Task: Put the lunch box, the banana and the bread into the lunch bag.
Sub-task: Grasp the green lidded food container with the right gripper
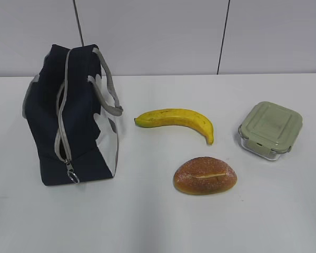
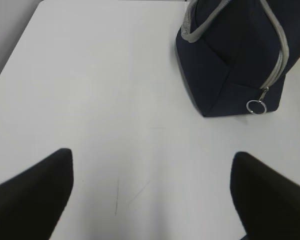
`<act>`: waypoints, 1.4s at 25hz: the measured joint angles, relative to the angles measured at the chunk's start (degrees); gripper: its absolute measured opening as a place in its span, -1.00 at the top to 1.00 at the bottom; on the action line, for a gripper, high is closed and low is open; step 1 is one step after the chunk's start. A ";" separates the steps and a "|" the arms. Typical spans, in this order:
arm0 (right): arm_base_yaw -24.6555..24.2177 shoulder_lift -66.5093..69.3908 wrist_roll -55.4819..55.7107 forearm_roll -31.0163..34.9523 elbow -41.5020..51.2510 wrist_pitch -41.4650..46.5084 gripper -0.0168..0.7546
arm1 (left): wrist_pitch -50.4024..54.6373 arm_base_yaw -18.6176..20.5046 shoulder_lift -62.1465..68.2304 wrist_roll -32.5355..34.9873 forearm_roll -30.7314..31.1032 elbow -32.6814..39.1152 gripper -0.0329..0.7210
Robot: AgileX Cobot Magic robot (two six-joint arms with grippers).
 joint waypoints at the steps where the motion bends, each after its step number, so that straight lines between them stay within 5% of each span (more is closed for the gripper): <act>1: 0.00 0.00 0.00 0.00 0.00 0.00 -0.42 | 0.00 0.00 0.00 0.00 0.00 0.00 -0.74; 18: 0.00 0.00 0.00 0.00 0.00 0.00 -0.42 | 0.75 0.00 1.12 0.00 0.00 -0.54 -0.70; 24: 0.00 0.00 0.00 0.00 0.00 0.00 -0.42 | -0.56 0.00 12.23 0.00 -1.20 -8.30 -0.67; 35: 0.00 0.00 0.00 0.00 0.00 0.00 -0.42 | -5.71 0.00 40.83 0.77 -12.29 -23.48 -0.66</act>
